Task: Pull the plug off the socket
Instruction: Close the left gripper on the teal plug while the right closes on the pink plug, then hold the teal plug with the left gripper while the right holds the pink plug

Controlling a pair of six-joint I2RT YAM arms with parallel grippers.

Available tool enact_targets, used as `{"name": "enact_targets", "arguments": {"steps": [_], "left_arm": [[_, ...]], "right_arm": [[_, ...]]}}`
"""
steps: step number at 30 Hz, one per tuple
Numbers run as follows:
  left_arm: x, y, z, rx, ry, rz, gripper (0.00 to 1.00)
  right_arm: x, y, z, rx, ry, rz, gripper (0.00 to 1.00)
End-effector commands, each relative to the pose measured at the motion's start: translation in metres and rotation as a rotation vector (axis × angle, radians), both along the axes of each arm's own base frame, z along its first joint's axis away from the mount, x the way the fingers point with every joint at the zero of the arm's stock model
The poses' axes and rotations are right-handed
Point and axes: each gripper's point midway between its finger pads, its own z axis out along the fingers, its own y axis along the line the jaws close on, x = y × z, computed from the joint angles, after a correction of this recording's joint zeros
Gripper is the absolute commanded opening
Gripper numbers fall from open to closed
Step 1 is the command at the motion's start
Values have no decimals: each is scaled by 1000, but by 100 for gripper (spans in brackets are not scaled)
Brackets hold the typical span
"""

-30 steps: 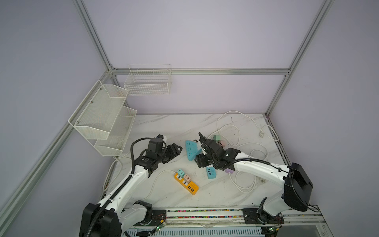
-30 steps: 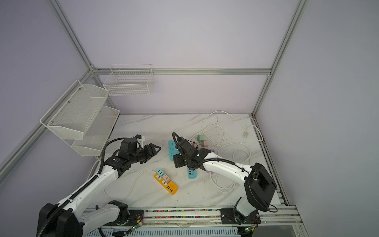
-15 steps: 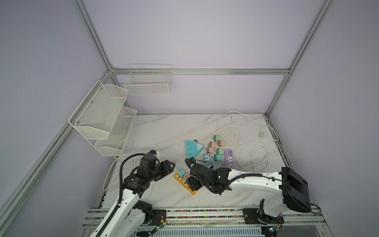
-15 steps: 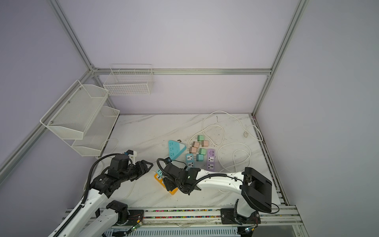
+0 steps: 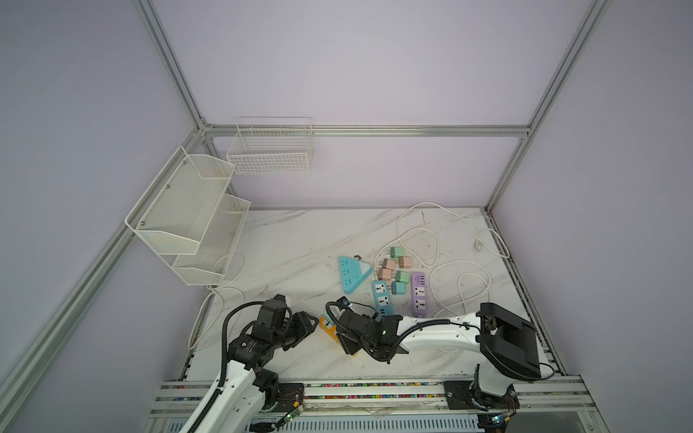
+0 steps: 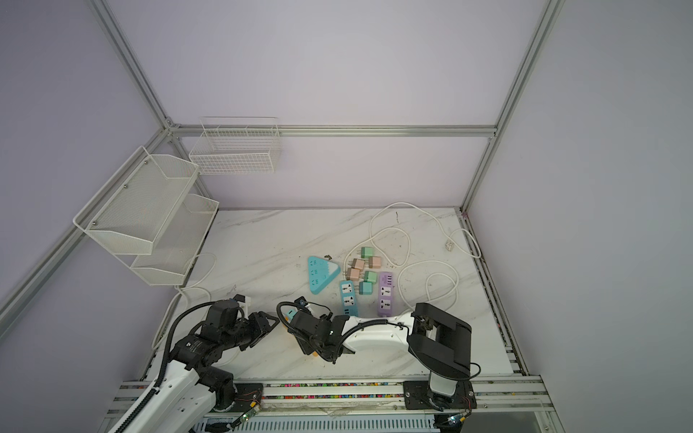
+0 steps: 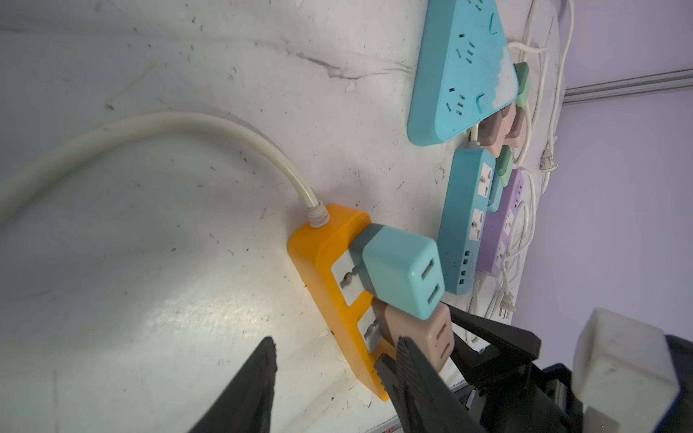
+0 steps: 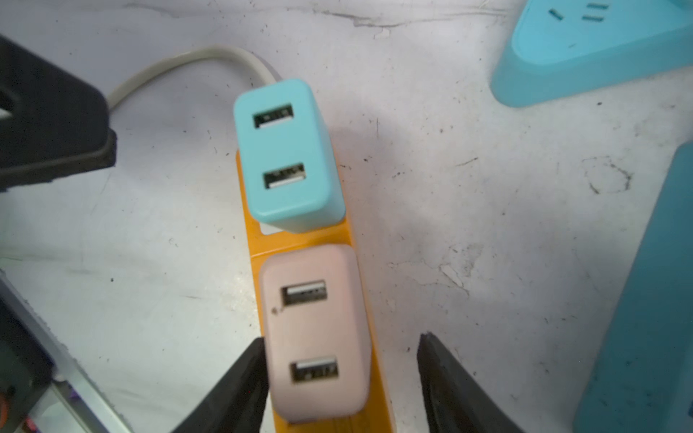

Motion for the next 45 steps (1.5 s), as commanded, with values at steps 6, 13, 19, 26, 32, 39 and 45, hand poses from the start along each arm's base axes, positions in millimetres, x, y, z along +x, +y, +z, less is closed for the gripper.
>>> {"name": "enact_targets", "arguments": {"steps": [6, 13, 19, 26, 32, 39, 45], "left_arm": [[3, -20, -16, -67, 26, -41, 50], [3, -30, -28, -68, 41, -52, 50], [2, -30, -38, -61, 60, -41, 49], [10, -33, -37, -78, 39, -25, 47], [26, -41, -30, -101, 5, -24, 44], [31, -45, -35, -88, 17, -40, 42], [23, -44, -49, -76, 57, -47, 38]], "right_arm": [[15, 12, 2, -4, -81, 2, 56], [18, 18, -5, -37, -101, 38, 49], [21, 21, -7, -46, -108, 53, 42], [35, 19, -8, -50, -117, 36, 37], [42, 28, -3, -38, -133, 35, 34], [42, 31, -2, -22, -124, 38, 30], [39, 38, 5, 24, -101, 43, 28]]}}
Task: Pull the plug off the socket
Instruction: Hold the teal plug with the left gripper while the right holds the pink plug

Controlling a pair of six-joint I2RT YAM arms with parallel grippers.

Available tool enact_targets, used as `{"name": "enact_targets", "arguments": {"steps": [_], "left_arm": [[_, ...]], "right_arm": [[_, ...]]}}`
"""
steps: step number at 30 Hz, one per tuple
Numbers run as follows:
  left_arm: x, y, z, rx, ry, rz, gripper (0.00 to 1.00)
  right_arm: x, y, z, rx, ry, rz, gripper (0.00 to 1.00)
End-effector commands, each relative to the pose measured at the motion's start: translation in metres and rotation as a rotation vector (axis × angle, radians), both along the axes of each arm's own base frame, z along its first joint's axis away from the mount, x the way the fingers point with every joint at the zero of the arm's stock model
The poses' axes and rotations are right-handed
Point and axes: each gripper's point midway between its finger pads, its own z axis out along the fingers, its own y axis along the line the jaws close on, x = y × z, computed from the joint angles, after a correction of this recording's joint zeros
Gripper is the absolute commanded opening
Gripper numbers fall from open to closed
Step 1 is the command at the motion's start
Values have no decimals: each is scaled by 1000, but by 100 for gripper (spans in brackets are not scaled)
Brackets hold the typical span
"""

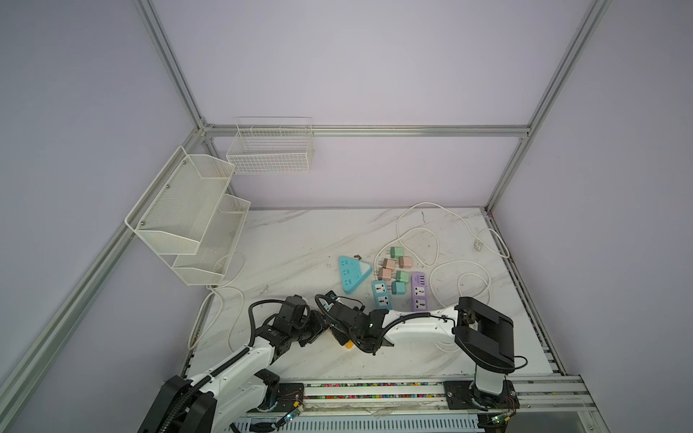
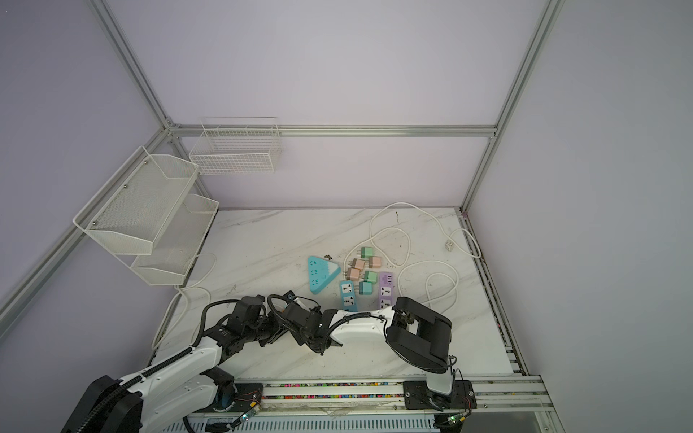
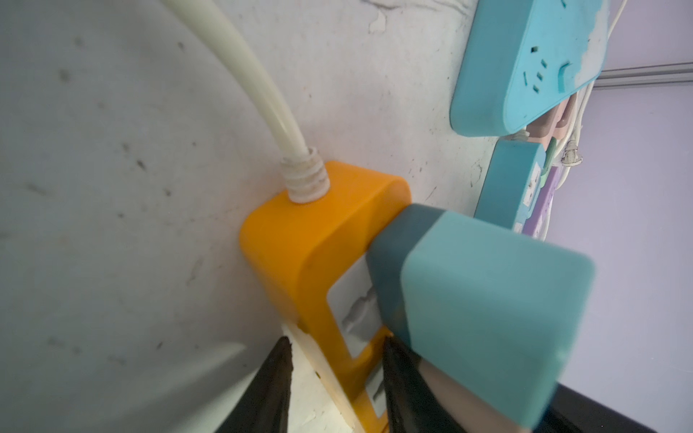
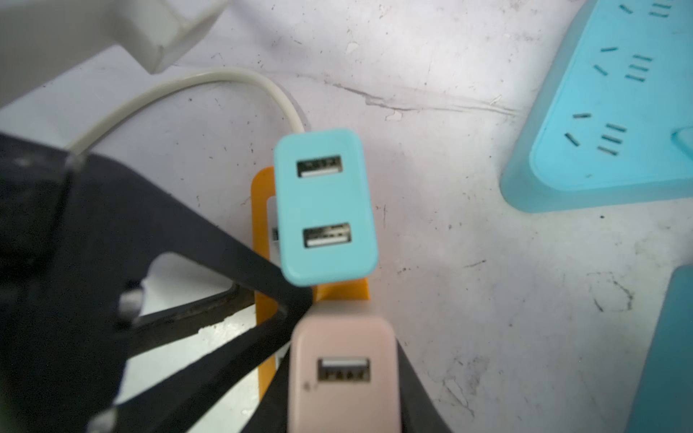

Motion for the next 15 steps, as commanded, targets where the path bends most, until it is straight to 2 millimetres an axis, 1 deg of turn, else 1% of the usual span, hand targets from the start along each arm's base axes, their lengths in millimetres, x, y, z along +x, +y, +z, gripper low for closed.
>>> {"name": "enact_targets", "arguments": {"steps": [1, 4, 9, 13, 15], "left_arm": [[-6, 0, -7, 1, 6, -15, 36], [-14, 6, -16, 33, 39, -11, 35], [-26, 15, -28, 93, 92, -18, 35], [-28, 17, -32, 109, 108, -19, 35], [-29, 18, -33, 117, 116, -18, 35]], "right_arm": [[4, 6, 5, 34, 3, -13, 27], [8, 4, 4, 20, -8, -30, 26], [10, 6, 15, 44, -25, -15, 25], [11, 5, 15, 38, -23, -31, 24], [10, 7, 21, 59, -11, -38, 24]]}}
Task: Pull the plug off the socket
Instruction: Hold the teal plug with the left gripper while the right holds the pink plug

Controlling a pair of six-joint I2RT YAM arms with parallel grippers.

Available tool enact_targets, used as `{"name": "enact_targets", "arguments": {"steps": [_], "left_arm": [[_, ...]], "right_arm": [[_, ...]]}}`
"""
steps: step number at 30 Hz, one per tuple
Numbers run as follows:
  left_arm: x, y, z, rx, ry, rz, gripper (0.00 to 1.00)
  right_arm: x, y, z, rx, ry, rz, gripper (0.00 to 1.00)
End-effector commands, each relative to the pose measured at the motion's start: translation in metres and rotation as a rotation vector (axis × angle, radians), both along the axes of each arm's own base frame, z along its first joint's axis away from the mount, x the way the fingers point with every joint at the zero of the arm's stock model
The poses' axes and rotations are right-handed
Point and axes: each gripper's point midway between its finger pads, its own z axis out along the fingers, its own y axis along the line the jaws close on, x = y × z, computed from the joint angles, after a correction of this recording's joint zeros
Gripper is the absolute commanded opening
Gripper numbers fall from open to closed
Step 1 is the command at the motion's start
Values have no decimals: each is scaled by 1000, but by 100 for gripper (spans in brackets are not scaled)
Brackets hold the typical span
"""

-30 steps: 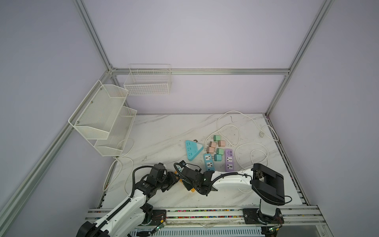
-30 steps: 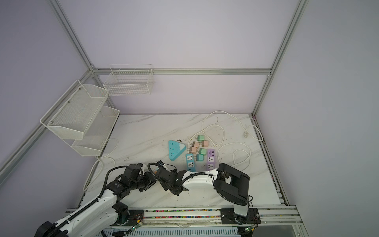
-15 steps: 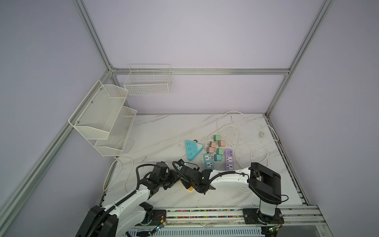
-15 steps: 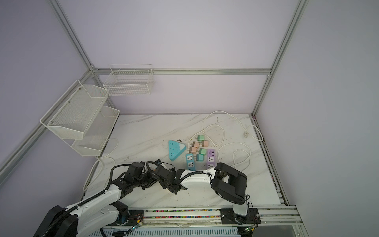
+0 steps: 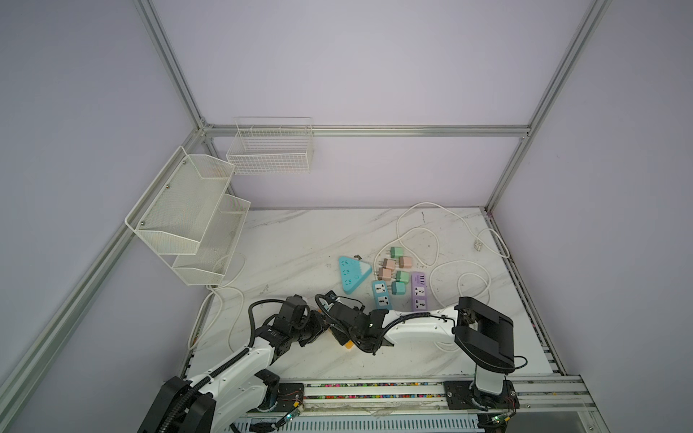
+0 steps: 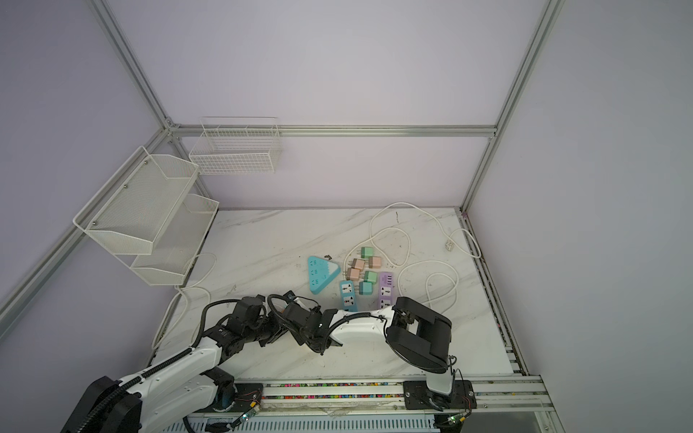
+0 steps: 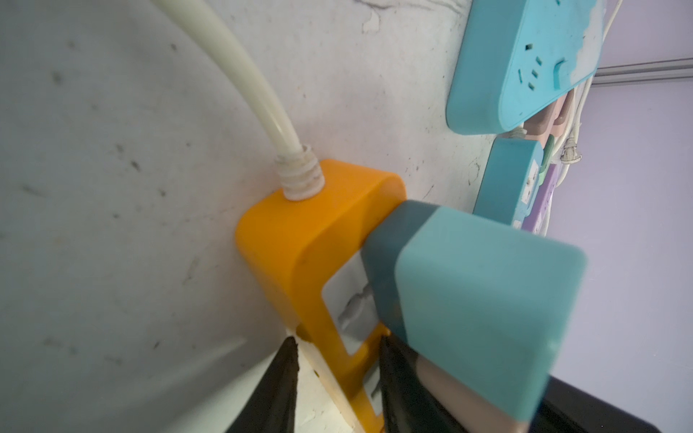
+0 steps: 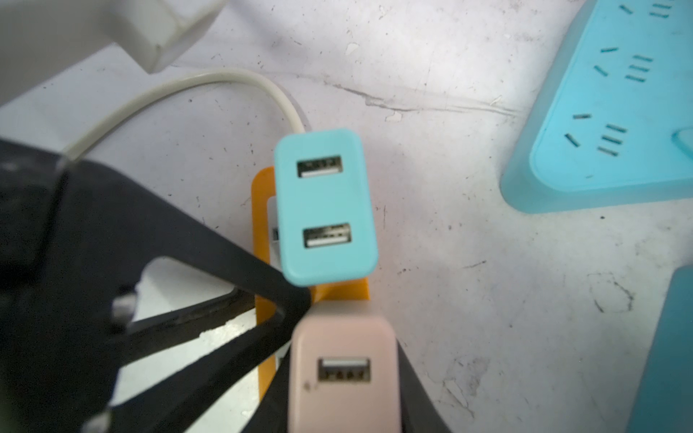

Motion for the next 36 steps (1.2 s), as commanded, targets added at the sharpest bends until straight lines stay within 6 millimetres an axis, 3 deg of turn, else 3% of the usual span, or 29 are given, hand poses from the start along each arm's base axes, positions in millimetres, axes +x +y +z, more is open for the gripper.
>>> {"name": "enact_targets", "arguments": {"steps": [1, 8, 12, 16, 21, 25, 29, 36], "left_arm": [[-27, 18, -33, 106, 120, -6, 35], [-30, 16, -37, 116, 141, -31, 34], [-32, 18, -41, 133, 154, -32, 33], [-33, 19, -42, 141, 155, -38, 32], [-33, 18, -43, 146, 156, -52, 31], [-30, 16, -42, 142, 150, -57, 31], [-28, 15, -40, 144, 143, -58, 31], [-27, 9, -40, 117, 143, -70, 31]], "right_arm": [[9, 8, 24, 71, -11, -33, 24], [22, -5, 26, 87, -10, -64, 23], [15, 5, 34, 121, -13, -24, 22], [14, 1, 33, 112, -7, -42, 20], [32, -15, 43, 184, 11, -62, 19], [27, -10, 41, 133, -18, -44, 17], [11, 6, 40, 126, -32, 11, 17], [20, 0, 39, 152, -16, -12, 16]]}}
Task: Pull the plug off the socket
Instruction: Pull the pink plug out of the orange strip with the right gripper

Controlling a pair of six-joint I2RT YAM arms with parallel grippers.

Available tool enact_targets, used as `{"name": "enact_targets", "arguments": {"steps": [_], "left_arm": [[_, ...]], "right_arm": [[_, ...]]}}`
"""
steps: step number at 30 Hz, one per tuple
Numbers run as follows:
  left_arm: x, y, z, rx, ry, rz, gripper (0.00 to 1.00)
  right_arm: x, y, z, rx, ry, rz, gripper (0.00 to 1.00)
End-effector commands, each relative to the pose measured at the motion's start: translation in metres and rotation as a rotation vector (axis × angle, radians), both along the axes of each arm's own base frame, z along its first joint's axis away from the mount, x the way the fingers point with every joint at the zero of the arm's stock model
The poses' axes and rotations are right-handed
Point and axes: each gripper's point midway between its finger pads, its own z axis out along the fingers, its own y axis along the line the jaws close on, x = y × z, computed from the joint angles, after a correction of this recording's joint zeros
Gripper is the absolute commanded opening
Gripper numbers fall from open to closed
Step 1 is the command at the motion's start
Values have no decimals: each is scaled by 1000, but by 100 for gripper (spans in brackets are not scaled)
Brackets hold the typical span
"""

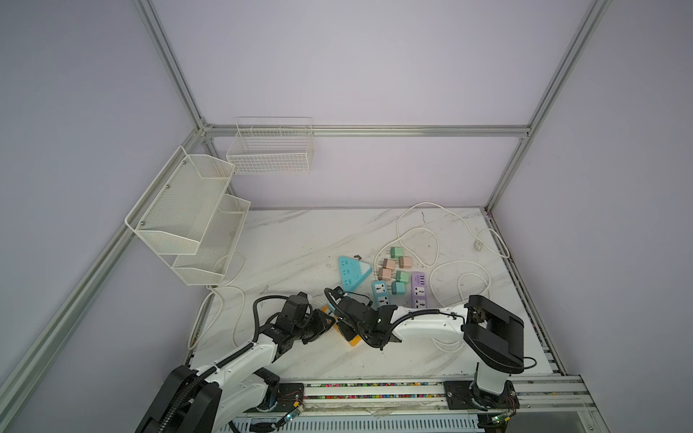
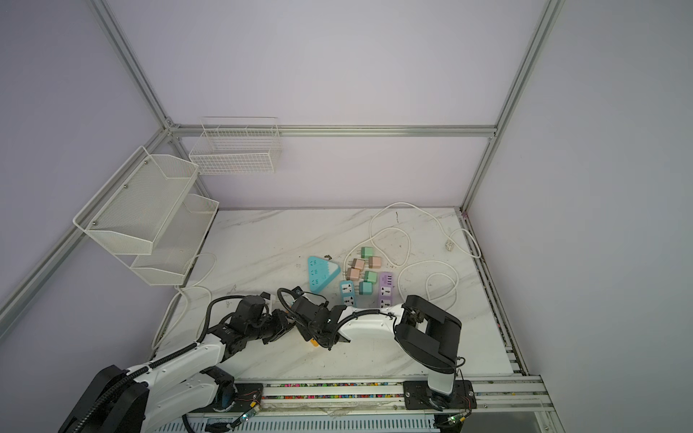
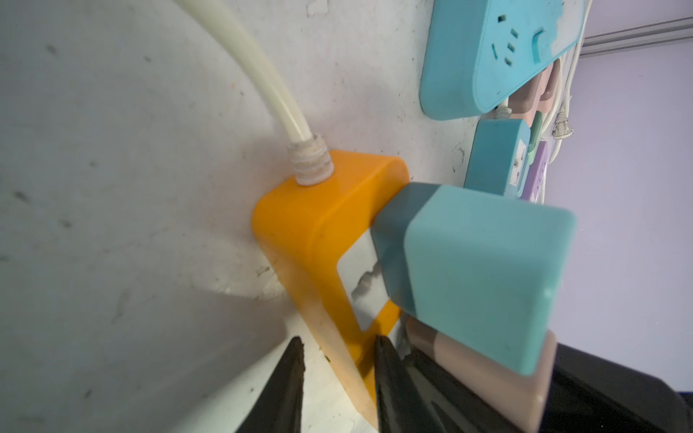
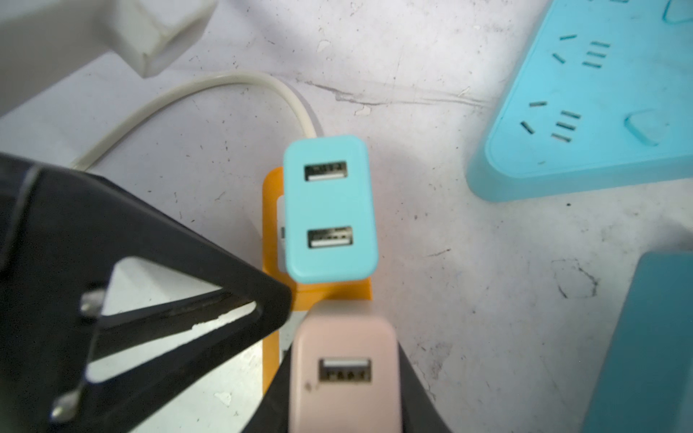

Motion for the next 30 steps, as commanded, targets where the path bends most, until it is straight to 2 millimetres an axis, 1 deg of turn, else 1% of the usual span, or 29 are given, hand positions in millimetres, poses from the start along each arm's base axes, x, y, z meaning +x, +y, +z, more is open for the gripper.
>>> {"name": "enact_targets", "arguments": {"steps": [1, 2, 4, 8, 11, 13, 14, 17, 19, 22, 24, 27, 30], "left_arm": [[-28, 20, -35, 126, 151, 5, 31], [-28, 21, -37, 134, 156, 8, 30], [-29, 24, -41, 150, 164, 18, 30], [-30, 25, -43, 156, 173, 17, 29], [-31, 26, -44, 158, 173, 19, 29], [-31, 26, -44, 159, 173, 17, 29], [-31, 26, -44, 160, 174, 15, 29], [-29, 25, -43, 161, 175, 11, 28], [-26, 23, -41, 154, 173, 10, 28], [-19, 18, -31, 132, 145, 14, 29], [-9, 14, -20, 111, 93, 22, 29], [10, 7, 5, 76, -3, 23, 29], [25, 1, 26, 71, -59, 12, 29]], "right_arm": [[12, 16, 34, 127, -36, -10, 16], [15, 13, 34, 113, -46, -29, 16], [15, 14, 32, 82, -60, -20, 16], [11, 14, 32, 109, -33, -31, 16], [19, 3, 38, 123, -37, -67, 16], [27, -4, 47, 161, -20, -93, 16], [28, -4, 56, 199, -14, -81, 16], [28, -4, 82, 305, -6, -52, 17], [30, -7, 92, 314, -12, -74, 17], [37, -20, 110, 366, -14, -99, 17], [46, -31, 119, 421, 9, -126, 17], [58, -43, 119, 466, 76, -163, 17], [60, -45, 114, 489, 127, -181, 17]]}}
